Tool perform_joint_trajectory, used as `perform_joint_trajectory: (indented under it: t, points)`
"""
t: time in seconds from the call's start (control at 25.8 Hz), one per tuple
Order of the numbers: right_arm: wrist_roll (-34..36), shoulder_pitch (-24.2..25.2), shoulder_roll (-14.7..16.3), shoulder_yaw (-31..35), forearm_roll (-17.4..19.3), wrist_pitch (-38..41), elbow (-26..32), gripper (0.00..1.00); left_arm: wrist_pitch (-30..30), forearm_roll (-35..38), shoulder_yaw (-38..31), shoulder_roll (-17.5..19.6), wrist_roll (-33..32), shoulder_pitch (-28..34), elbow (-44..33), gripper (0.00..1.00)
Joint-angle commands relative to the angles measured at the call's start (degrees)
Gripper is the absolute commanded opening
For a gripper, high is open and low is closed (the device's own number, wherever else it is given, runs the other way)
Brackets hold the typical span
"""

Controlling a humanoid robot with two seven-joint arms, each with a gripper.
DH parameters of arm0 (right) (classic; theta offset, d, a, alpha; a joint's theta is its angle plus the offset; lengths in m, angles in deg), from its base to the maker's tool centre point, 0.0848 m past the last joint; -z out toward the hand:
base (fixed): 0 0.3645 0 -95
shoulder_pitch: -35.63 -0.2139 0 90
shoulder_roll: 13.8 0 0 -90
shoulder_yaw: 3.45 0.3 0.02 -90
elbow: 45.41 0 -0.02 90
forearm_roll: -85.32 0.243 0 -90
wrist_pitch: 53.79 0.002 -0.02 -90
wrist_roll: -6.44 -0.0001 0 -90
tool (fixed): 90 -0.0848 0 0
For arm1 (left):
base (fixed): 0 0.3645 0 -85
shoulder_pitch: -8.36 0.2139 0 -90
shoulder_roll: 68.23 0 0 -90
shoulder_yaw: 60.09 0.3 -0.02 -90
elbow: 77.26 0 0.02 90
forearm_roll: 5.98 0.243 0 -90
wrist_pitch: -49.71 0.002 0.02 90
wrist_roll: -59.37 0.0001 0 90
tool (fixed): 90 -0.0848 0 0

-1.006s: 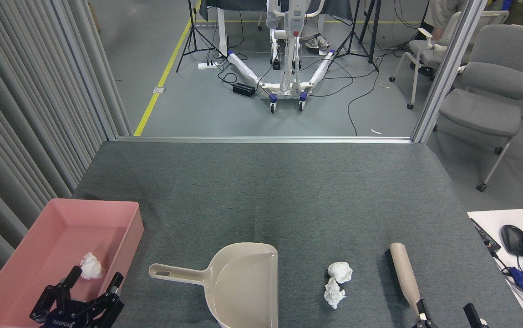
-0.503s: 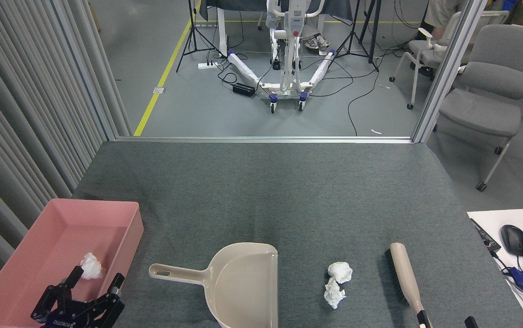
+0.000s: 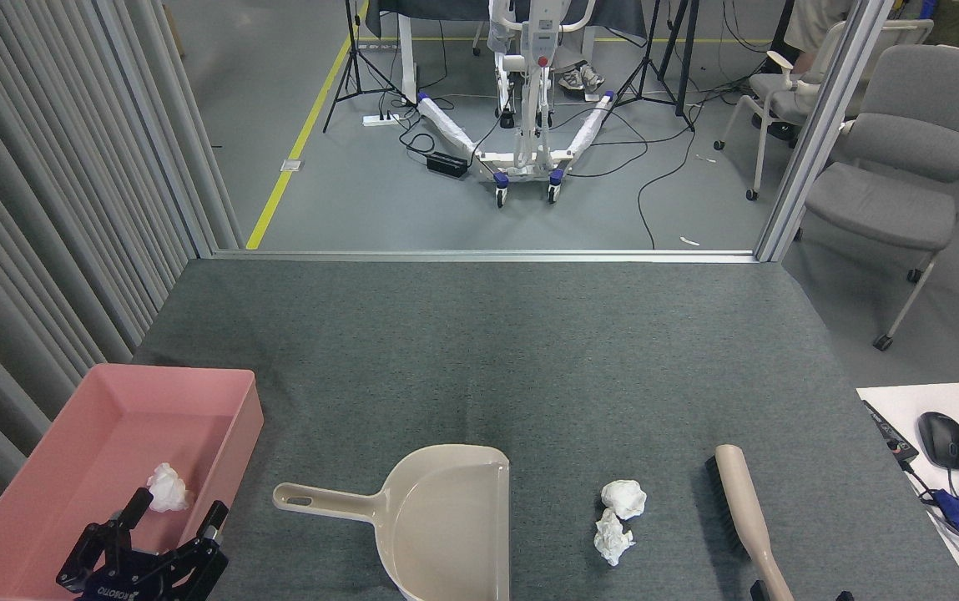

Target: Sweep and dump garbage into bin

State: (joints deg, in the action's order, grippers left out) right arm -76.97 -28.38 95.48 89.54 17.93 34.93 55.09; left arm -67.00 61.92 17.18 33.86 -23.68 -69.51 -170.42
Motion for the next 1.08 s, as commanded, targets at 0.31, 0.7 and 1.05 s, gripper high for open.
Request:
perform_joint_trajectory:
  t: [0.31,0.7,1.05]
  points:
    - [0.71,-0.42,0.06,0.0,-0.19,0.67,2.24,0.98,-0.1,-0.23,-0.8,0.04,-0.01,0.17,0.0,1.0]
    - [3.78,-1.82,0.5,0.09,-0.19,1.29,2.33,0.98,-1.06,-2.25,0.07,-0.4,-0.1,-0.09,-3.08,1.0]
    - [3.25,-2.26,0.85,0.09,-0.19,1.46,2.33,0.98,-0.63,-32.66,15.54,-2.68,-3.61,-2.11,-5.1,1.0]
